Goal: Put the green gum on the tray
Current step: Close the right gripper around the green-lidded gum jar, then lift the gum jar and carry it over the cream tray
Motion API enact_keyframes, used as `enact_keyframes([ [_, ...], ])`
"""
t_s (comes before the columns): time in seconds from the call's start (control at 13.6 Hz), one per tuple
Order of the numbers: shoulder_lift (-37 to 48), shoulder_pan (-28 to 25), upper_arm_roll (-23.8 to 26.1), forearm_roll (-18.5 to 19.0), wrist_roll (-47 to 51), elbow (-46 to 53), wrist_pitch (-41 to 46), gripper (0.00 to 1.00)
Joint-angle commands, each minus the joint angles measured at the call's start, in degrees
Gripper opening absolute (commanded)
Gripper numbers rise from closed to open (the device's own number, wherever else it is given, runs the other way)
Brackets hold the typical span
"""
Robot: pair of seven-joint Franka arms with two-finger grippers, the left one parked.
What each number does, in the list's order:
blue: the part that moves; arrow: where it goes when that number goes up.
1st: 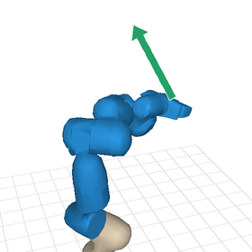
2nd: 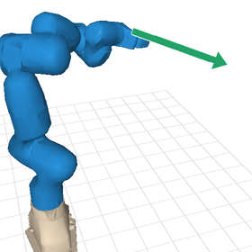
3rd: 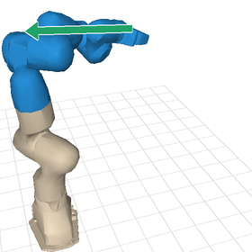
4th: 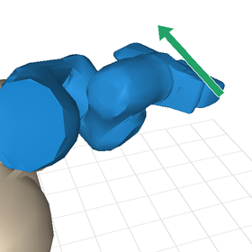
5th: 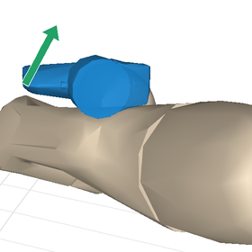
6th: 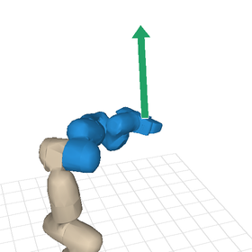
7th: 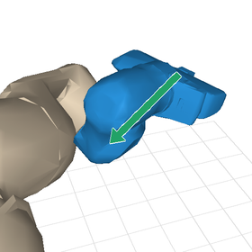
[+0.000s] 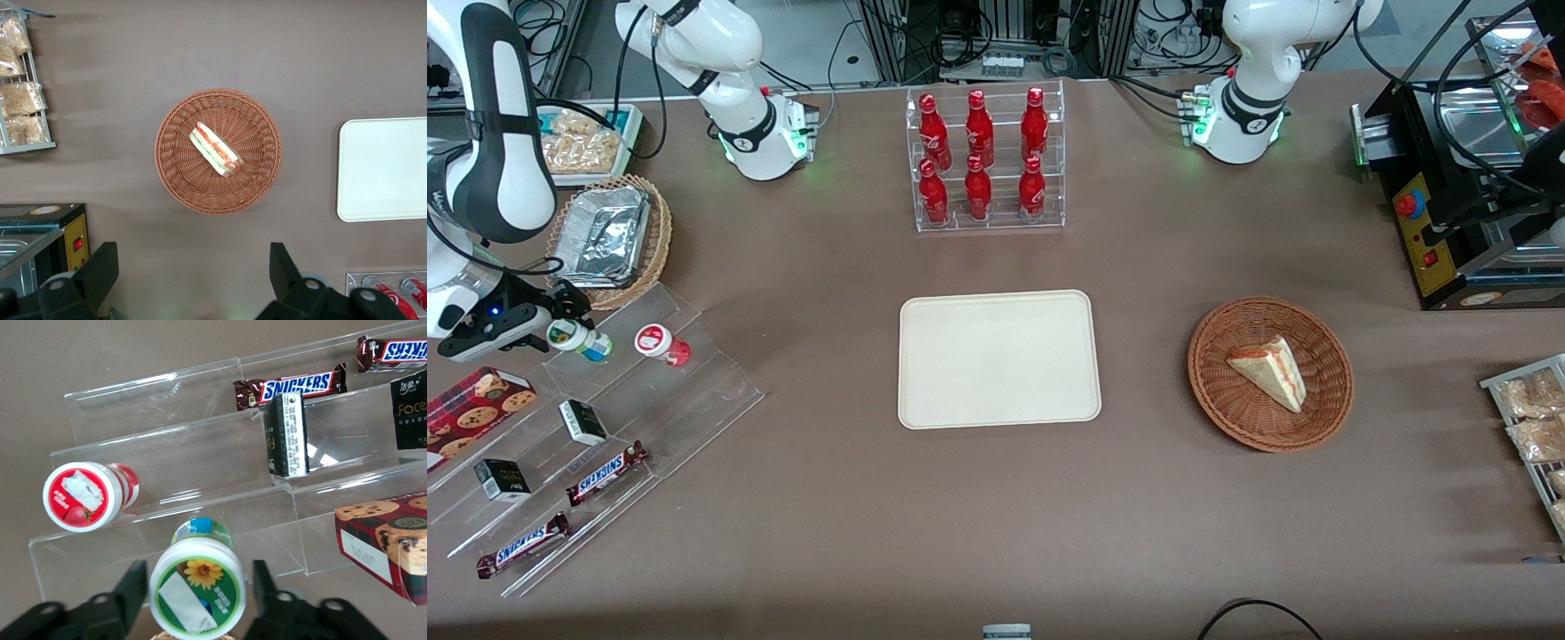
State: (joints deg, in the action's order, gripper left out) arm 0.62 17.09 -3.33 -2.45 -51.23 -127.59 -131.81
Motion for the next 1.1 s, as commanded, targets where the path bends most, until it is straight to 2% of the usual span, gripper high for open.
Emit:
enact_keyframes([
  [0.0,0.4,-0.1,0.2,-1.3,-0.9,0.4,-0.6,0.0],
  [0.22,0.9,-0.1,0.4,-1.7,-0.8,1.6,1.2,0.0],
  [0.44,1.1,-1.0,0.7,-1.8,-0.5,6.9,9.0,0.0],
  [0.74,1.3,-7.6,0.7,-2.3,5.7,13.8,18.8,0.0],
  [1.03,1.4,-17.2,0.7,-2.2,18.7,18.0,23.7,0.0],
])
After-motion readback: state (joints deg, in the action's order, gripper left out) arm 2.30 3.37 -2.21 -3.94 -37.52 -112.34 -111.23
